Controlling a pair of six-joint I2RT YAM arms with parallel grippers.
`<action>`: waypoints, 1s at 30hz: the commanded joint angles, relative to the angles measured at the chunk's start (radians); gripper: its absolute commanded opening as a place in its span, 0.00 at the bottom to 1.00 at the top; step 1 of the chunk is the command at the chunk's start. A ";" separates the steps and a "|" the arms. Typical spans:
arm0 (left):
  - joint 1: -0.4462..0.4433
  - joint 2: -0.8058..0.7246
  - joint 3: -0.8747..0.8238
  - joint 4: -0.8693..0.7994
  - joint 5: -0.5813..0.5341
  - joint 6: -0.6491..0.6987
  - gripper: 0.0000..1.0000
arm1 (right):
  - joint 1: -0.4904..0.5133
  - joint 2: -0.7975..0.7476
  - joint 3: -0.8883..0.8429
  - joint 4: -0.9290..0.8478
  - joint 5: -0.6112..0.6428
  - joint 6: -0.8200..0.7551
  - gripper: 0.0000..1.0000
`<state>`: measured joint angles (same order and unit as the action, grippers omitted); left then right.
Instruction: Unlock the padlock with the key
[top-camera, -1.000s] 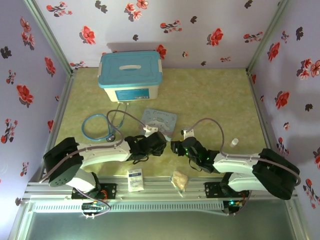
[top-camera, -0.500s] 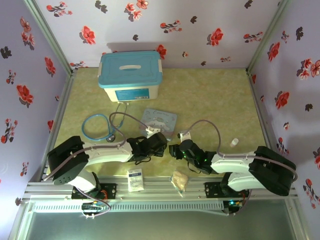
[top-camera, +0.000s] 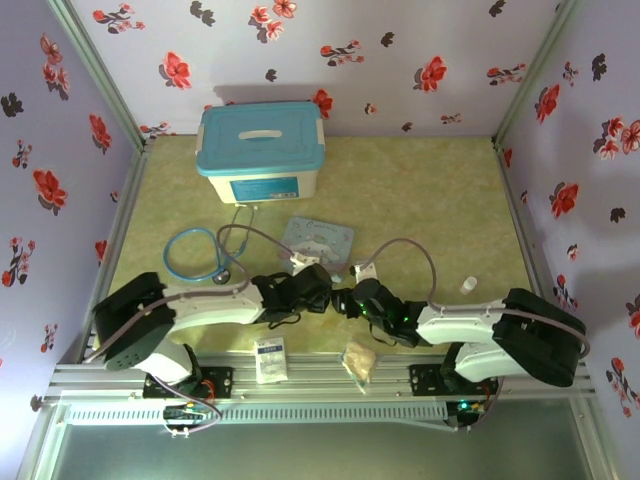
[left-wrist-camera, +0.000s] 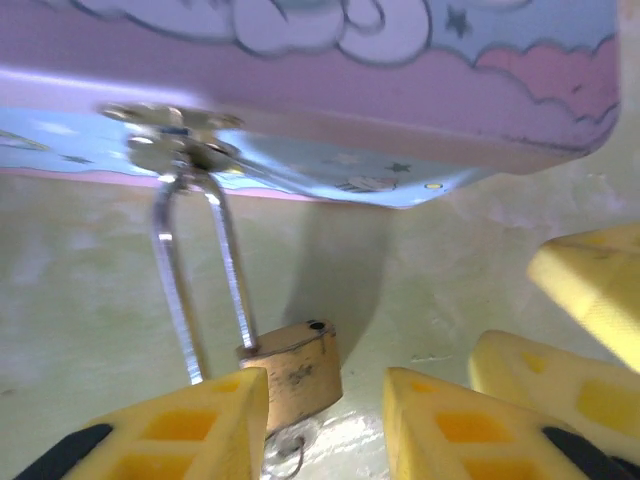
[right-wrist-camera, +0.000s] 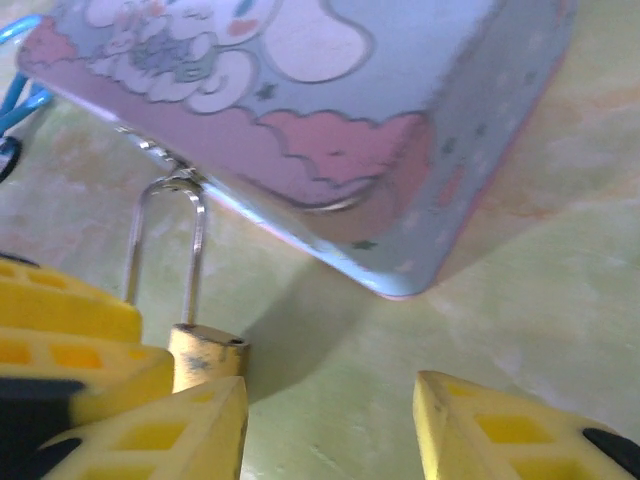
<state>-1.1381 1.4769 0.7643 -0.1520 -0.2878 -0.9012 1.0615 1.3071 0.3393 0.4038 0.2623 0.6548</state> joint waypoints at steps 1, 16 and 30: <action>0.024 -0.180 -0.027 0.001 -0.053 0.020 0.43 | 0.031 0.041 0.053 0.005 -0.001 0.036 0.51; 0.202 -0.564 -0.271 -0.015 -0.012 -0.010 0.67 | 0.018 0.295 0.192 0.054 -0.041 0.089 0.52; 0.196 -0.477 -0.335 0.136 0.058 -0.071 0.67 | -0.111 0.266 0.247 -0.057 -0.128 -0.038 0.53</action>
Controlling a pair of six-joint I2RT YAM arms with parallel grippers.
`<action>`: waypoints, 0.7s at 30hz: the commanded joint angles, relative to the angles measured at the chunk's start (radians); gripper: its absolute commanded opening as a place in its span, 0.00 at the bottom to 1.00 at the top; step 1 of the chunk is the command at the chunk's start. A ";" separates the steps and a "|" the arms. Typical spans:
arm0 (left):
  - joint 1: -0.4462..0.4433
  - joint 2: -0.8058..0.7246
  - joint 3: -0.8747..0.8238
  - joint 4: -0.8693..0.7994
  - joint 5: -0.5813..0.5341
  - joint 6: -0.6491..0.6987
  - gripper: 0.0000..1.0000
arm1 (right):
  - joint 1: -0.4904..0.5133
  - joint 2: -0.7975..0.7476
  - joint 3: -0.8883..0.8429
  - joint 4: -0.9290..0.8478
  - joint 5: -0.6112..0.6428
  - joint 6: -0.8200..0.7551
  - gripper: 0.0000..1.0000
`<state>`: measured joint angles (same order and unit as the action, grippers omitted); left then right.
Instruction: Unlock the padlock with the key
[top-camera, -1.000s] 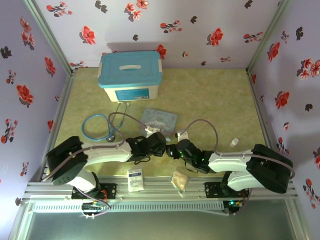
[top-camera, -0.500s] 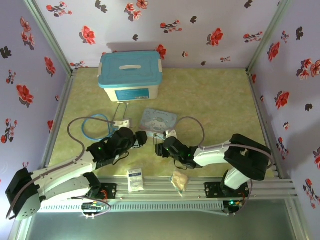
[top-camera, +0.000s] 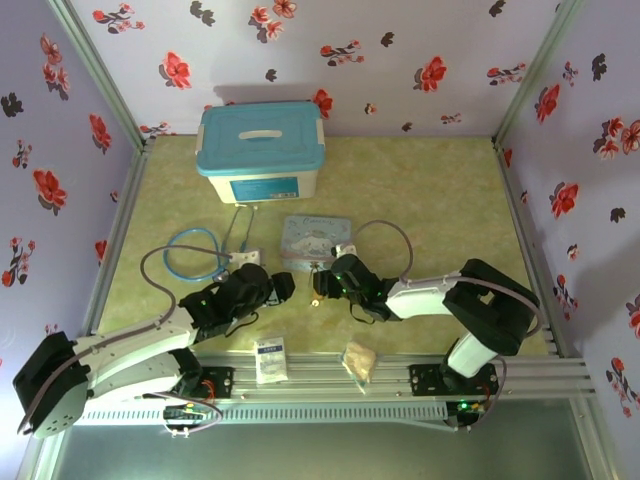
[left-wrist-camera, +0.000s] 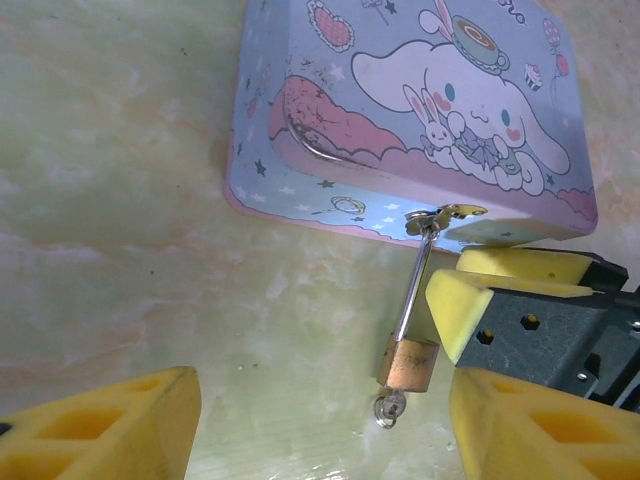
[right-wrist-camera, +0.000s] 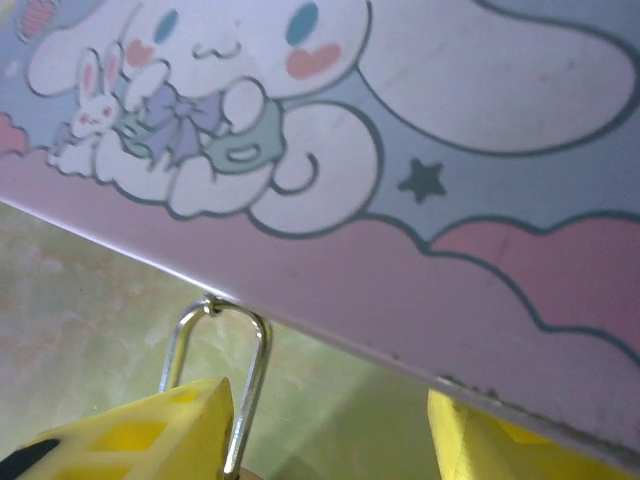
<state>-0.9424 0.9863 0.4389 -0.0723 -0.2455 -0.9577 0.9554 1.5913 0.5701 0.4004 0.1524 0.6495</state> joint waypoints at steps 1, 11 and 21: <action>-0.001 0.019 -0.009 0.065 0.018 -0.015 0.67 | -0.004 -0.019 0.013 -0.060 -0.028 -0.018 0.52; -0.006 0.030 -0.022 0.089 0.025 -0.017 0.67 | 0.082 -0.015 -0.013 -0.013 -0.025 0.067 0.47; -0.006 0.001 -0.057 0.102 0.025 -0.031 0.67 | 0.103 0.038 0.010 -0.122 0.049 0.075 0.44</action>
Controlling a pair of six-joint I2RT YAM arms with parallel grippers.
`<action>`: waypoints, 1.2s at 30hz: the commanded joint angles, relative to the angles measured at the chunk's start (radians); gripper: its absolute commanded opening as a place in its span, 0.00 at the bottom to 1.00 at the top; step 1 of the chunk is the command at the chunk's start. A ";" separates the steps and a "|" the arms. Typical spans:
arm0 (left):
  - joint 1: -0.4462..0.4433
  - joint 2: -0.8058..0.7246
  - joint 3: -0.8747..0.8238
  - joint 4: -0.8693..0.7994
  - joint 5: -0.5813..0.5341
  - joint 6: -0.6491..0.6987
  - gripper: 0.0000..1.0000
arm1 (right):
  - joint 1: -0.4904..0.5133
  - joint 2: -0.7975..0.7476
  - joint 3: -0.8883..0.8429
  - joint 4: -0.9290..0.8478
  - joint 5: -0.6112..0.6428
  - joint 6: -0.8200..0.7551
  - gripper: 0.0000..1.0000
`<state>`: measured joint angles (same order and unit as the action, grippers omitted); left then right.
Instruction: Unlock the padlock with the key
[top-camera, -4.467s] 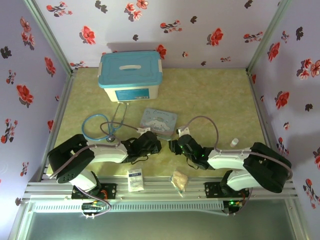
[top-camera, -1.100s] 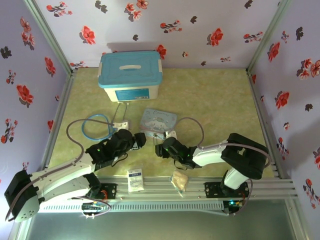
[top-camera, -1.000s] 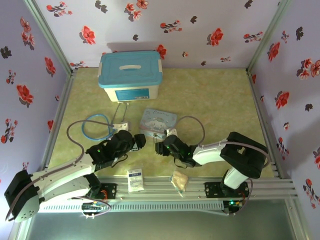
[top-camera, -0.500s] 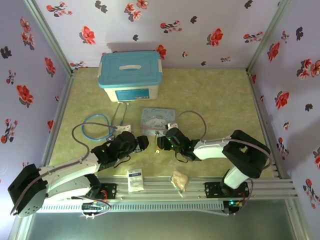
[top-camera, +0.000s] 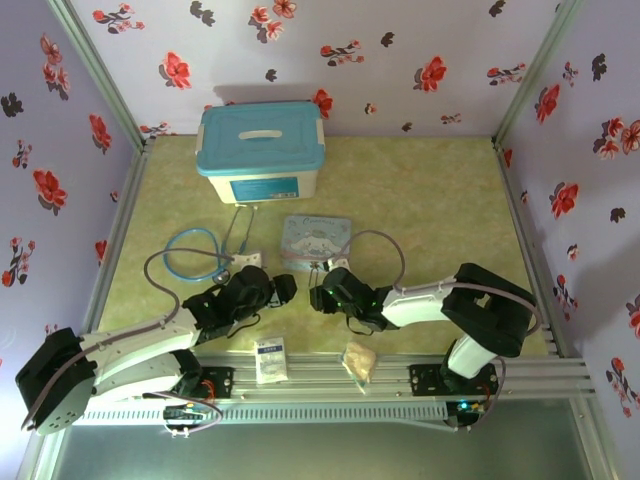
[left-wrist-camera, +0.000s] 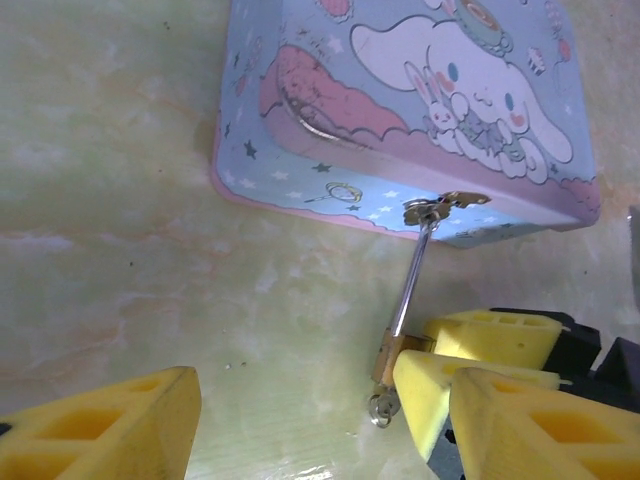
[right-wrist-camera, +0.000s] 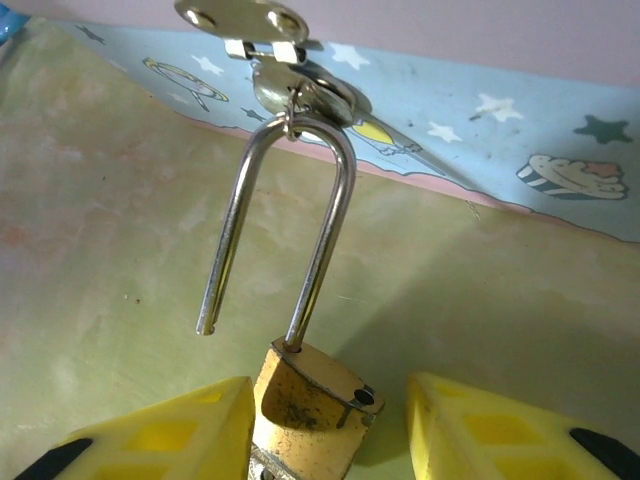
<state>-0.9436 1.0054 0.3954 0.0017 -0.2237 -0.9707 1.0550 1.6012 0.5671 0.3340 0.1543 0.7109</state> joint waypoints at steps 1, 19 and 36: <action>-0.004 -0.019 -0.016 0.029 0.002 -0.019 0.67 | 0.004 0.033 0.021 -0.056 0.046 0.012 0.45; -0.003 -0.036 -0.017 0.011 -0.007 -0.005 0.67 | 0.023 0.087 0.032 -0.061 0.021 0.127 0.32; 0.139 0.098 0.173 -0.018 -0.037 0.238 0.71 | 0.009 0.088 -0.115 0.251 -0.007 0.431 0.18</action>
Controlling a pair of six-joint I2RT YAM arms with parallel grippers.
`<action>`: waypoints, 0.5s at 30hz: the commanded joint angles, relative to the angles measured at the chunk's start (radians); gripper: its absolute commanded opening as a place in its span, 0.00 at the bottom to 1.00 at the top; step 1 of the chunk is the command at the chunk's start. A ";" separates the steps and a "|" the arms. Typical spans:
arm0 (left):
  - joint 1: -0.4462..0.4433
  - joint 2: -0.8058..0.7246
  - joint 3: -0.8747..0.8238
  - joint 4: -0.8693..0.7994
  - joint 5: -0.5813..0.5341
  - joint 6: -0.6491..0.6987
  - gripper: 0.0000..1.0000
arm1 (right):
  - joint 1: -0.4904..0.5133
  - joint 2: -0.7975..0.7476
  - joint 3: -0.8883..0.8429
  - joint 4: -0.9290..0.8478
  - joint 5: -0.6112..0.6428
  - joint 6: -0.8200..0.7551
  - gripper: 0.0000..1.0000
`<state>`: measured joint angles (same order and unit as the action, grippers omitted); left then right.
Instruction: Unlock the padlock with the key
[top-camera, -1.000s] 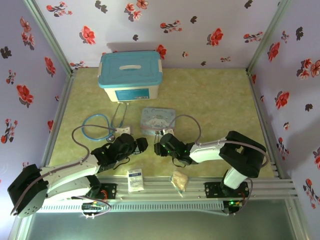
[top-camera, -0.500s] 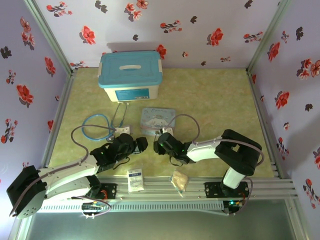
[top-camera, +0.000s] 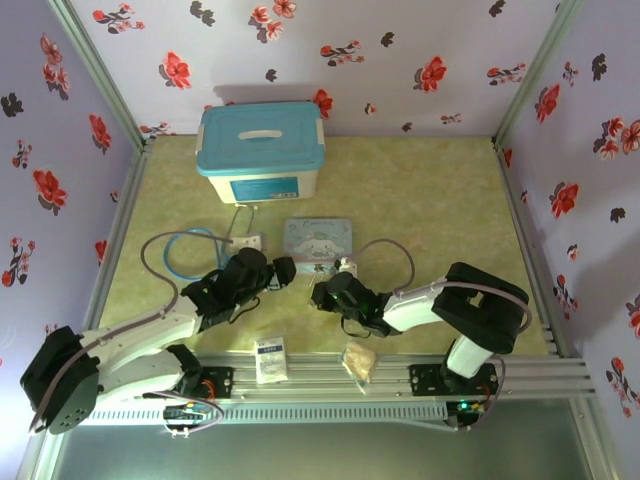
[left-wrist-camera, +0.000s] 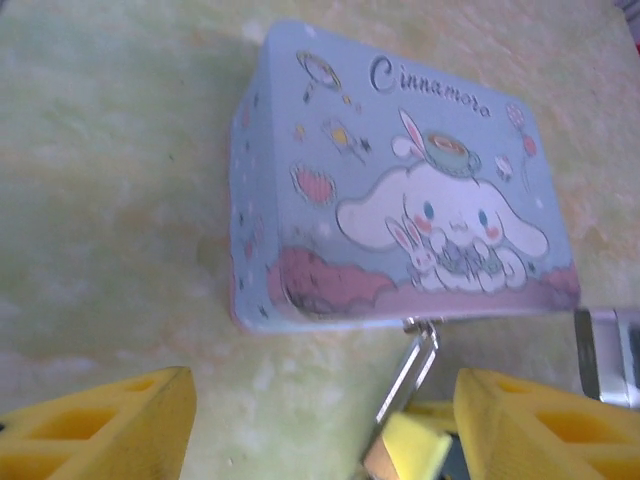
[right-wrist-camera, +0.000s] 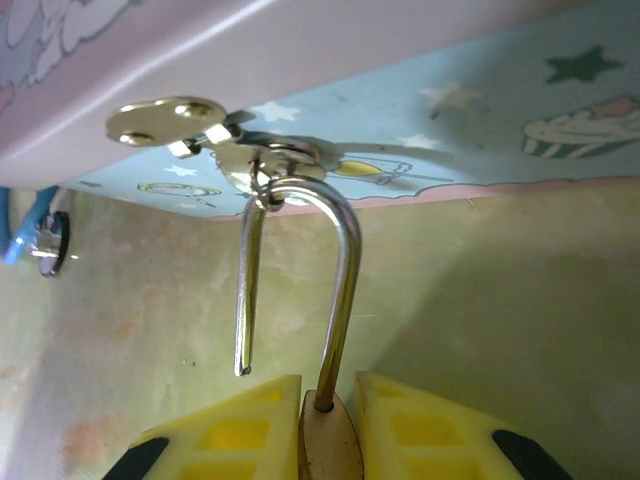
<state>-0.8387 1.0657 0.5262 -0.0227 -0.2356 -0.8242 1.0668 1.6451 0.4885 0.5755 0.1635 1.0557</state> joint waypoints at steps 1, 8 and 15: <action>0.048 0.061 0.050 0.029 -0.022 0.112 0.73 | -0.001 0.050 -0.042 0.021 -0.014 0.106 0.16; 0.130 0.249 0.146 0.110 0.013 0.194 0.75 | 0.005 0.070 -0.050 0.054 0.025 0.172 0.12; 0.170 0.352 0.185 0.170 0.045 0.252 0.72 | 0.009 0.098 -0.091 0.158 0.048 0.240 0.08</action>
<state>-0.6750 1.3945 0.6731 0.1020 -0.2047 -0.6418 1.0672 1.6966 0.4358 0.7586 0.1848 1.2327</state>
